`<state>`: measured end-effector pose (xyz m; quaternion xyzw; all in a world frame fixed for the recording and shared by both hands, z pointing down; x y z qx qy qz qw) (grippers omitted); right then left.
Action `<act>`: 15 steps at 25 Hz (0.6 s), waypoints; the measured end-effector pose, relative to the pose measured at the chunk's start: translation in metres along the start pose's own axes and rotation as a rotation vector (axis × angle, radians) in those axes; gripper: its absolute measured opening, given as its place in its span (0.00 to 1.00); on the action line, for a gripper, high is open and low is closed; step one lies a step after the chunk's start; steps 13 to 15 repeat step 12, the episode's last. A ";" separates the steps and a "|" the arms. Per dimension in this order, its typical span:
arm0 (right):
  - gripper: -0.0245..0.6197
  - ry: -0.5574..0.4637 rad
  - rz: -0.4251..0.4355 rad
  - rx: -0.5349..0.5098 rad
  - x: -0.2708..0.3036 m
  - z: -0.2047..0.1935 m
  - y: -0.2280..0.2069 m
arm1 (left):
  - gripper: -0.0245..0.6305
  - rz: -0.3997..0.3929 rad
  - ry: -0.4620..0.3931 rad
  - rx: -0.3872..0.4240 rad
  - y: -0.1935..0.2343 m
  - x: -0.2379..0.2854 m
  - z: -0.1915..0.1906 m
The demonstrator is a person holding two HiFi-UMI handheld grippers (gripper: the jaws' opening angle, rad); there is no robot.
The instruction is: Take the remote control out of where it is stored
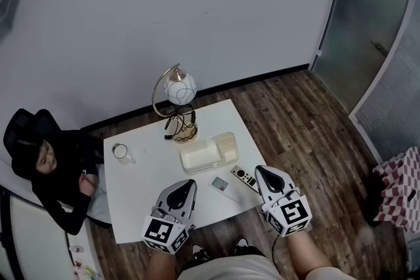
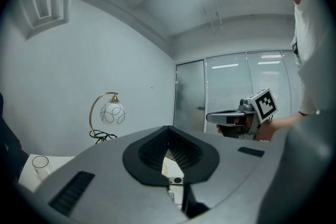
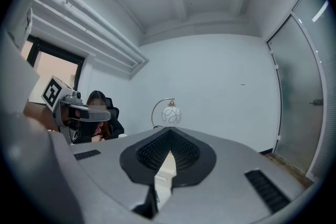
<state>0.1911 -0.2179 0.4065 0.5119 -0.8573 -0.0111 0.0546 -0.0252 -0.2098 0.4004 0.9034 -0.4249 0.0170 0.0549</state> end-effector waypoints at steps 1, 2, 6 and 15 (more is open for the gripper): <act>0.05 0.000 0.001 -0.001 0.000 0.000 0.000 | 0.05 0.001 0.001 0.001 0.000 0.000 0.001; 0.05 0.001 0.000 0.000 0.000 0.001 0.000 | 0.05 0.001 0.001 0.002 0.000 0.000 0.001; 0.05 0.004 0.008 -0.004 0.000 0.001 0.000 | 0.05 0.003 0.001 0.003 -0.001 0.000 0.002; 0.05 0.007 0.012 -0.012 0.001 0.000 0.001 | 0.05 -0.005 0.003 0.004 -0.002 0.002 -0.001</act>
Point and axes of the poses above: the fingertips, and each gripper's own axes: x forward along the fingers, y to its left, z out of its top, the point moved 4 cm from there along -x, backward along the fingers, and after that the axes turned 2 degrees about -x, right-handed, at the moved point
